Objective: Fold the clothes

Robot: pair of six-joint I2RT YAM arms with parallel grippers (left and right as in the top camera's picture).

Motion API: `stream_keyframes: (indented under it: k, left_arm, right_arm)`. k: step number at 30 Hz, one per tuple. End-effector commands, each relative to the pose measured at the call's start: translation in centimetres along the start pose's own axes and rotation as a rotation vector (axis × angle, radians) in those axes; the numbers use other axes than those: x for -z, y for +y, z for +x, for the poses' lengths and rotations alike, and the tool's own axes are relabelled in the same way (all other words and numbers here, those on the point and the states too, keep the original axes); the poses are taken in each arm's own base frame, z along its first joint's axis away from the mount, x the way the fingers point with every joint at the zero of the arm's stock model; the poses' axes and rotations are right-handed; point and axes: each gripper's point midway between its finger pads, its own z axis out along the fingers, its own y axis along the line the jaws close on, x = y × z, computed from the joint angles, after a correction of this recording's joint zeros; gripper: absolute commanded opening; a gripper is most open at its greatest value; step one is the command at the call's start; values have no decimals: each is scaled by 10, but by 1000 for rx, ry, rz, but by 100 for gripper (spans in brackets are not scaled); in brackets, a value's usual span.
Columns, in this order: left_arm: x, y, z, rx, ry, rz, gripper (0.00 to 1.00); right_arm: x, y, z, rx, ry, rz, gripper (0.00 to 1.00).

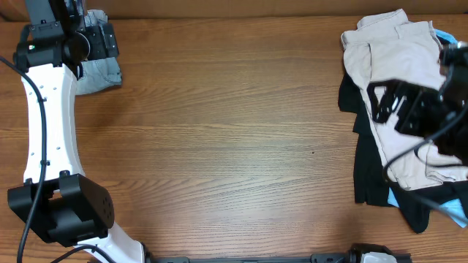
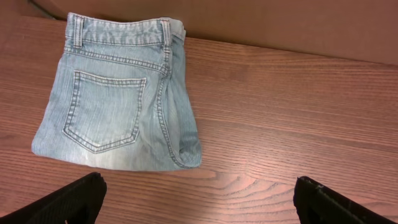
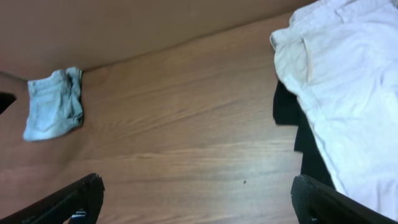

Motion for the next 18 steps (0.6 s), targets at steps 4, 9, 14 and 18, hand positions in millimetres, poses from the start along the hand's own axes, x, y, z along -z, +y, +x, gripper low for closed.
stream_keyframes:
  k: [4, 9, 14, 18]
  left_arm:
    - [-4, -3, 1, 15, 8, 13, 100]
    - [-4, -3, 1, 15, 8, 12, 100]
    - [-4, -3, 1, 15, 8, 13, 100]
    - [-4, -3, 1, 15, 8, 13, 100]
  right_arm:
    - [8, 2, 8, 3, 16, -5, 100]
    - [3, -3, 12, -1, 38, 19, 100]
    - [7, 0, -11, 44, -115, 6, 100]
    - [11, 1, -13, 80, -238, -19, 100]
